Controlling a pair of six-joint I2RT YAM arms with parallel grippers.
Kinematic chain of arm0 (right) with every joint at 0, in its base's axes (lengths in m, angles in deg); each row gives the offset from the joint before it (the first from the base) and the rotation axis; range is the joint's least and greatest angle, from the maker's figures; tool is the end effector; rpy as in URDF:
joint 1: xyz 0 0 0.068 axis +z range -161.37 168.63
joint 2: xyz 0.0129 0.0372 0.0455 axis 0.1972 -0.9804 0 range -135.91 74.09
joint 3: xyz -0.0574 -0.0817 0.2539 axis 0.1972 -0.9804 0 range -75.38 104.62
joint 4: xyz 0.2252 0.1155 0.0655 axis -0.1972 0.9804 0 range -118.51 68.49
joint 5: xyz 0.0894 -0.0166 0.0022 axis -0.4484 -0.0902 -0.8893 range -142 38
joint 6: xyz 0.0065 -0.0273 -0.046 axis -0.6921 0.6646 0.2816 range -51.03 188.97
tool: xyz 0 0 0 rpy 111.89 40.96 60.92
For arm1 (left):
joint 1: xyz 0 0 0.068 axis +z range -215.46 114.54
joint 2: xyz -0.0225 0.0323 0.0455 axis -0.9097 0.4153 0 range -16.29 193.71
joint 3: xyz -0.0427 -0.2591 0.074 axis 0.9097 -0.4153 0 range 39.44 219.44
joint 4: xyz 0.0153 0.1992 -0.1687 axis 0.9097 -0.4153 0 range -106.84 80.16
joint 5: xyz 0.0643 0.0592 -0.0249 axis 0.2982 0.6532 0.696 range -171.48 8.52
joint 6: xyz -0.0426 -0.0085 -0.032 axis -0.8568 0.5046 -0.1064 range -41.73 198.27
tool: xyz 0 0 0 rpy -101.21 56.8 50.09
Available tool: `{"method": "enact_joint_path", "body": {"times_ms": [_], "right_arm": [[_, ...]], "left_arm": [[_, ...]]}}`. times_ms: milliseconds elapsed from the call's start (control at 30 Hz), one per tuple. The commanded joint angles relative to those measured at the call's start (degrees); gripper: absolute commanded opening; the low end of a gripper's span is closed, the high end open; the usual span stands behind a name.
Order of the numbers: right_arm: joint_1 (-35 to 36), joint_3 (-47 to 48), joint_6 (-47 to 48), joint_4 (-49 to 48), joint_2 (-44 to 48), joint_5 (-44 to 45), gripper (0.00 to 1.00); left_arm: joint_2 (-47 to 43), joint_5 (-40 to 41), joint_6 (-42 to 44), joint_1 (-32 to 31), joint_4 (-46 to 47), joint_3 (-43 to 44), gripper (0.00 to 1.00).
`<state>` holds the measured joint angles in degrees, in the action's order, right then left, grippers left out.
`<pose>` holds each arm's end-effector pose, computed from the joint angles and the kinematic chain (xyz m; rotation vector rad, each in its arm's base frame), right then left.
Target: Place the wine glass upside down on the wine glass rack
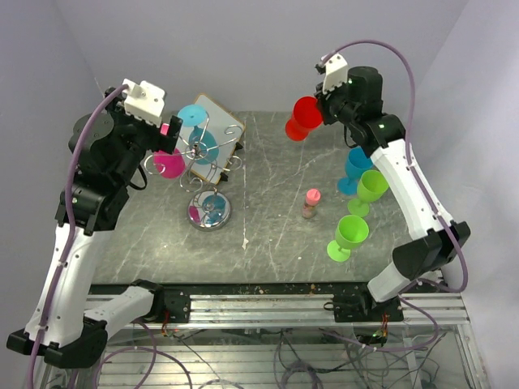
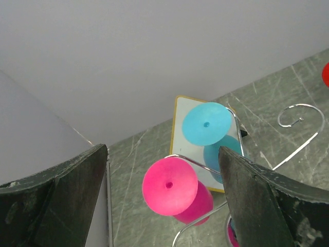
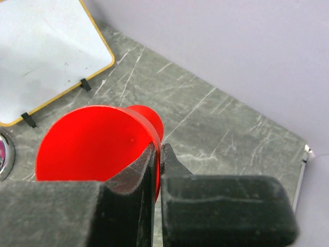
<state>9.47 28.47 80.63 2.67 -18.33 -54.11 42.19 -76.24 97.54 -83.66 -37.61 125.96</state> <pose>0.3383 0.1303 0.4477 -0.5605 1.8341 0.1432 0.1715 -0.0529 0.5072 0.4345 1.5053 0.0863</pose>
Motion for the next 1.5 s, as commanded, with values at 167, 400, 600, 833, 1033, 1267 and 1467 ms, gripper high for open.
{"method": "enact_joint_path", "body": {"times_ms": [167, 400, 600, 833, 1033, 1267, 1467], "right_arm": [[0.10, 2.15, 5.29, -2.35, 4.85, -2.80, 0.00], [0.65, 4.38, 7.23, -3.49, 4.64, -3.76, 0.00], [0.69, 6.15, 8.32, -2.38, 4.59, -3.50, 0.00], [0.77, 6.27, 6.10, -1.28, 6.26, -9.17, 0.00], [0.78, 5.63, 5.38, -0.79, 7.91, -12.58, 0.00], [0.78, 6.29, 3.38, -1.02, 9.67, -15.58, 0.00], [0.78, 5.87, 3.21, -0.61, 12.46, -18.83, 0.00]], "left_arm": [[-0.53, -6.80, -5.74, 0.73, 3.31, -1.38, 0.99], [3.16, -9.82, -8.19, 1.90, 2.67, 0.88, 0.98], [4.02, -8.74, -8.23, 1.92, 1.63, 0.98, 1.00], [4.58, -12.29, -9.16, 1.85, -1.73, 1.75, 1.00], [8.89, -16.91, -10.61, 1.77, -2.33, 5.90, 1.00], [14.65, -22.57, -12.99, 0.74, -1.34, 11.50, 0.99], [16.42, -26.59, -18.16, -0.57, 1.14, 11.65, 0.97]]}}
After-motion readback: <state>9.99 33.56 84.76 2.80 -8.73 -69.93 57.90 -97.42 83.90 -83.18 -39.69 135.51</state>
